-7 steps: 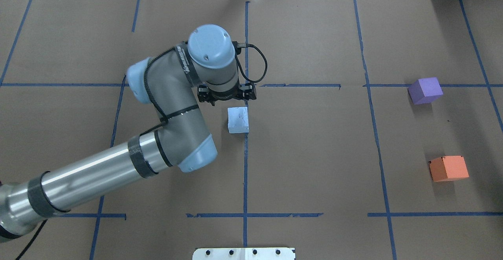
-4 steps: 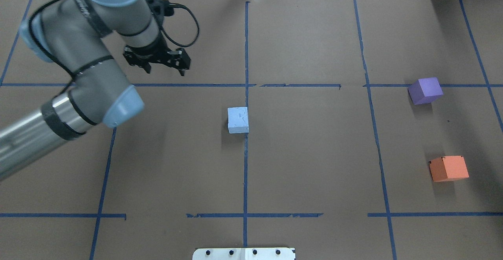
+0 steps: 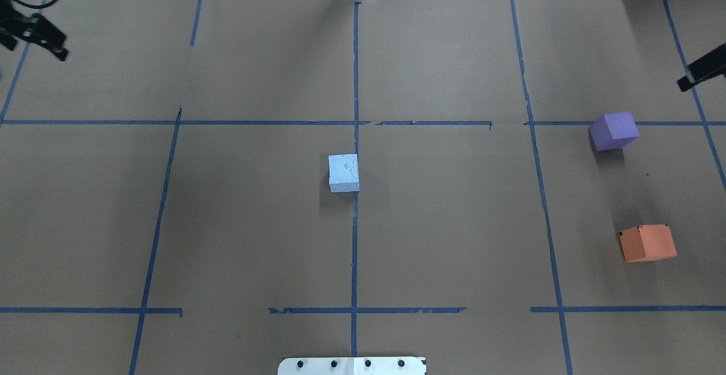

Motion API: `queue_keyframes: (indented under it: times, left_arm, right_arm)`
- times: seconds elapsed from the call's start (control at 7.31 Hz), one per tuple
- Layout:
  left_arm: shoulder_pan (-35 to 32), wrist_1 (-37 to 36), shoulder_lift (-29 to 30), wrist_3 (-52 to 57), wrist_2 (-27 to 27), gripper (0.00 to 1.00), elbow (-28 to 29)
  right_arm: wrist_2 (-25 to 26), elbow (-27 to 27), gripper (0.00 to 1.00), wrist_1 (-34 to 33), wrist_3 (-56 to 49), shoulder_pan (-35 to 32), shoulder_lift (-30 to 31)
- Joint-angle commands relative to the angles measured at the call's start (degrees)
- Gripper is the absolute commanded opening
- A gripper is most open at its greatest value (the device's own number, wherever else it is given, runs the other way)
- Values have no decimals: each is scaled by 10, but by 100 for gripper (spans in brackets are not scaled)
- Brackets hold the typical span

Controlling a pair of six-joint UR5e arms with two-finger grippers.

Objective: Place blue block between orange and purple blocks
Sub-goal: 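Withdraw the left gripper away from the light blue cube, then reach the right gripper to the light blue cube and grasp it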

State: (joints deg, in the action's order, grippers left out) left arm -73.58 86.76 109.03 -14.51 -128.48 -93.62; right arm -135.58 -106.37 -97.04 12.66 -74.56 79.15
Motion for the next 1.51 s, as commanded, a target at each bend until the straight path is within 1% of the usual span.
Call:
queue_keyframes:
  times: [0.0, 0.14, 0.27, 0.41, 0.55, 0.68, 0.82, 0.96, 1.09, 1.23, 1.37]
  left_arm:
    - [-94, 2, -116, 134, -41, 100, 0]
    - [-126, 11, -161, 143, -56, 100, -2]
    - [-146, 21, -193, 151, -57, 100, -17]
    - [-147, 31, -206, 148, -57, 100, -30]
    - [-147, 32, -206, 146, -57, 100, -31]
    - [-147, 32, -206, 146, -57, 100, -31]
    - [-147, 32, -206, 147, -57, 100, -31]
    - [-147, 32, -206, 147, -57, 100, -31]
    - [-147, 32, -207, 147, -60, 100, -31]
    - [-148, 32, -208, 147, -72, 100, -31]
    - [-148, 32, -208, 147, -73, 100, -31]
  right_arm:
    - [34, -16, 100, -2, 161, 109, -82]
    - [67, -29, 100, -3, 236, 168, -115]
    - [100, -29, 100, -3, 319, 244, -155]
    - [156, -18, 100, -3, 398, 311, -200]
    - [206, 21, 100, -3, 457, 366, -255]
    - [244, 74, 100, -2, 505, 406, -307]
    - [272, 131, 100, -1, 530, 430, -356]
    - [286, 185, 100, 25, 541, 442, -389]
    - [297, 239, 100, 100, 572, 452, -394]
    - [312, 266, 100, 128, 576, 462, -400]
    - [321, 280, 100, 130, 576, 469, -408]
